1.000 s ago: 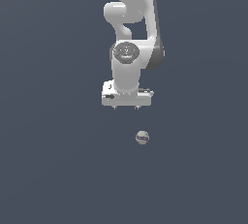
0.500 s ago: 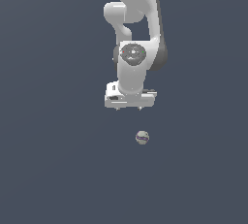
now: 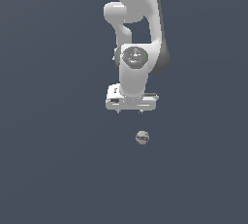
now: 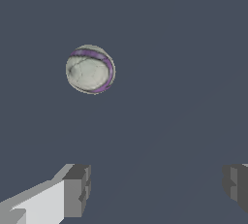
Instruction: Pick up the object and move it to a goal position.
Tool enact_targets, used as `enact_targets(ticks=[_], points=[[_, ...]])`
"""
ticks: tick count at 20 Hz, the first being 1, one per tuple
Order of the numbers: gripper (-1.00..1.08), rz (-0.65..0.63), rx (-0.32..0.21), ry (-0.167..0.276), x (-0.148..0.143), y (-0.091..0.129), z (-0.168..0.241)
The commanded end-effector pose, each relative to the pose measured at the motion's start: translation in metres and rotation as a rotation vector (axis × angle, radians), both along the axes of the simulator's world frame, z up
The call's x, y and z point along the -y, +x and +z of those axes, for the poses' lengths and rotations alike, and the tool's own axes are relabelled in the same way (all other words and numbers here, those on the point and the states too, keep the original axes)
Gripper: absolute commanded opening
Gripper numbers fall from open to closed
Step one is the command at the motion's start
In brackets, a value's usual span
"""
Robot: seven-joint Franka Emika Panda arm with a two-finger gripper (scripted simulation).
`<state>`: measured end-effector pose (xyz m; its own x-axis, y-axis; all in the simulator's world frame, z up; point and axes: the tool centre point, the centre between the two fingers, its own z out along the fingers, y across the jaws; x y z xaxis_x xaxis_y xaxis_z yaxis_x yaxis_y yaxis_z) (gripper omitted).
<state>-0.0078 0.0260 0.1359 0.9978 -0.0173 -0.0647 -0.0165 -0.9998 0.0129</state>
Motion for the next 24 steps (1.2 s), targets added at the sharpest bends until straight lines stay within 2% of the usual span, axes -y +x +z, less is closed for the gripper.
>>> enact_targets(ticks=[1, 15, 24], points=[[1.00, -0.027, 0.005, -0.001, -0.004, 0.006, -0.003], [1.00, -0.278, 0.049, -0.002, -0.043, 0.061, -0.035], [1.00, -0.366, 0.065, -0.001, -0.058, 0.078, -0.048]])
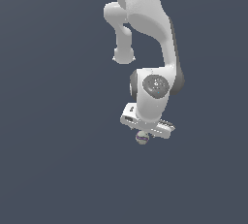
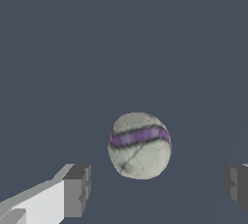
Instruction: Pick up the object and move it to a goal position.
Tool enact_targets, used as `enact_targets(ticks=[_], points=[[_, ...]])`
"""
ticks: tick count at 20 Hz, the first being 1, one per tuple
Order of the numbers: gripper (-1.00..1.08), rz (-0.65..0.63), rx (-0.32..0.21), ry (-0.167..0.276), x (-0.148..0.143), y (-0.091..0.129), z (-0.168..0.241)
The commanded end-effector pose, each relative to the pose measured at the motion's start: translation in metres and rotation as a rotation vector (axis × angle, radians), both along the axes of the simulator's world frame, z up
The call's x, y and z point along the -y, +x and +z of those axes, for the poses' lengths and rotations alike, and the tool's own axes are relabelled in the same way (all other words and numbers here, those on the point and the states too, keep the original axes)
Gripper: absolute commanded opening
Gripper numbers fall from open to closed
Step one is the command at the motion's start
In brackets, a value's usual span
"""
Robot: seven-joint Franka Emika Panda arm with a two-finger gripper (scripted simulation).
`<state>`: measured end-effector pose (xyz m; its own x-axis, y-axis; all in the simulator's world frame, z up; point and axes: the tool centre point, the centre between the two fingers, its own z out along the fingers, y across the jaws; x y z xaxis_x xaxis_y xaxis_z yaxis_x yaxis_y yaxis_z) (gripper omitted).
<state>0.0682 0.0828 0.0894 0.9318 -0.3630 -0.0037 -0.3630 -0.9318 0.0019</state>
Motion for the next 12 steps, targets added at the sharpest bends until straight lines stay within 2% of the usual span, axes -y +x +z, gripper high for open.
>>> enact_targets(ticks=[1, 7, 12], points=[[1.00, -0.015, 0.003, 0.000, -0.002, 0.003, -0.002], [1.00, -0.016, 0.003, 0.000, -0.003, 0.003, -0.004], [1.00, -0.018, 0.003, 0.000, -0.003, 0.003, -0.022]])
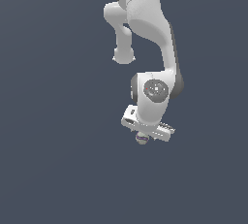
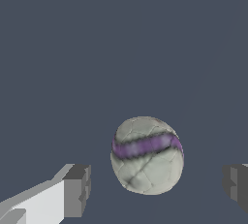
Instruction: Pick up the object and move it to a goal position.
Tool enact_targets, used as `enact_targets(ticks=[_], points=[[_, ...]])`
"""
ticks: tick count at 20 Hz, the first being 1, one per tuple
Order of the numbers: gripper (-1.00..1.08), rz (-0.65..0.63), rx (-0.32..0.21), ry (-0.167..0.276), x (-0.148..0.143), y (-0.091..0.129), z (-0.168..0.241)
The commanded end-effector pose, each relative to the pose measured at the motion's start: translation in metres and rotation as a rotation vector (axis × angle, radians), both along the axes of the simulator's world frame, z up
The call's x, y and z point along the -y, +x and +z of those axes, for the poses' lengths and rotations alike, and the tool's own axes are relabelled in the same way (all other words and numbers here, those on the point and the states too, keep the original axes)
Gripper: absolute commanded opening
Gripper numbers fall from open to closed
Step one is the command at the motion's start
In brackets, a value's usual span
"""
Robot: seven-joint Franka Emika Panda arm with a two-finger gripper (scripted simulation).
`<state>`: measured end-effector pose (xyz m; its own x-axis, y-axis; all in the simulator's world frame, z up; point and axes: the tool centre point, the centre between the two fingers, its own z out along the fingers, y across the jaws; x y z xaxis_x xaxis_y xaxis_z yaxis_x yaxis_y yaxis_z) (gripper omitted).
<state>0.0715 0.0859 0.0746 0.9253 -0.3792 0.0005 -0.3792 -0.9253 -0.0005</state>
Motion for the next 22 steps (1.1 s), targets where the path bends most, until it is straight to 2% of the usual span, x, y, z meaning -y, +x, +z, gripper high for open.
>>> enact_targets(ticks=[1, 6, 11, 12, 22], points=[[1.00, -0.001, -0.001, 0.000, 0.000, -0.001, -0.013], [1.00, -0.003, -0.001, 0.000, 0.000, -0.001, -0.036], [1.00, -0.003, -0.001, 0.000, 0.000, 0.000, -0.038], [-1.00, -0.003, -0.001, 0.000, 0.000, 0.000, -0.038], [-1.00, -0.003, -0.002, 0.000, 0.000, 0.000, -0.038]])
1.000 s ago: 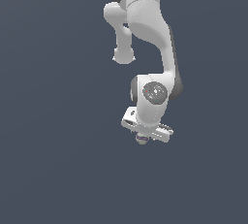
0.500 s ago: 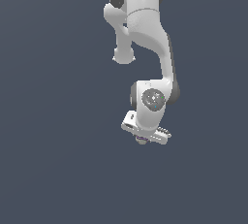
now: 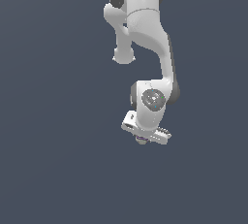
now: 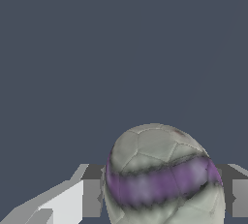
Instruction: Pick up the object and move it to a goal position.
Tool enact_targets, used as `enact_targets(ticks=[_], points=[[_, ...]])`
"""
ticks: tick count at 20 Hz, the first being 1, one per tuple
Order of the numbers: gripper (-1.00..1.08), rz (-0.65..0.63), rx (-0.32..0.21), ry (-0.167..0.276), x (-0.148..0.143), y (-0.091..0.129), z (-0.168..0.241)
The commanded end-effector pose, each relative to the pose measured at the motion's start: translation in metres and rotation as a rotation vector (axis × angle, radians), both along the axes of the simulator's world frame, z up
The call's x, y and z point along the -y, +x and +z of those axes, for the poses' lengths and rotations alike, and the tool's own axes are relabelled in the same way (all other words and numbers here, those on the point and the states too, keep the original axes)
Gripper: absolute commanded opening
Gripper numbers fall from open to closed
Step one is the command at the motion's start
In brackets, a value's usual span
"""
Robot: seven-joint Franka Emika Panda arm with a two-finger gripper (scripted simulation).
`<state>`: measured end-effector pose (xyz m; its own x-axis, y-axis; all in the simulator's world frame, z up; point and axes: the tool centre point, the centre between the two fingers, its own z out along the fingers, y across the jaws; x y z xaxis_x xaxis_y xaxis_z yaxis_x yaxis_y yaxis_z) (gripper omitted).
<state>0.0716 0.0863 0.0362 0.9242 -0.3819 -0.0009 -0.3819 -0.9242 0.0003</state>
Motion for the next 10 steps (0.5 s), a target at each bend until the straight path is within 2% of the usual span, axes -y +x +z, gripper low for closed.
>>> enact_targets(ticks=[1, 10], points=[[-1.00, 0.000, 0.000, 0.000, 0.000, 0.000, 0.000], [-1.00, 0.000, 0.000, 0.000, -0.003, -0.013, 0.007]])
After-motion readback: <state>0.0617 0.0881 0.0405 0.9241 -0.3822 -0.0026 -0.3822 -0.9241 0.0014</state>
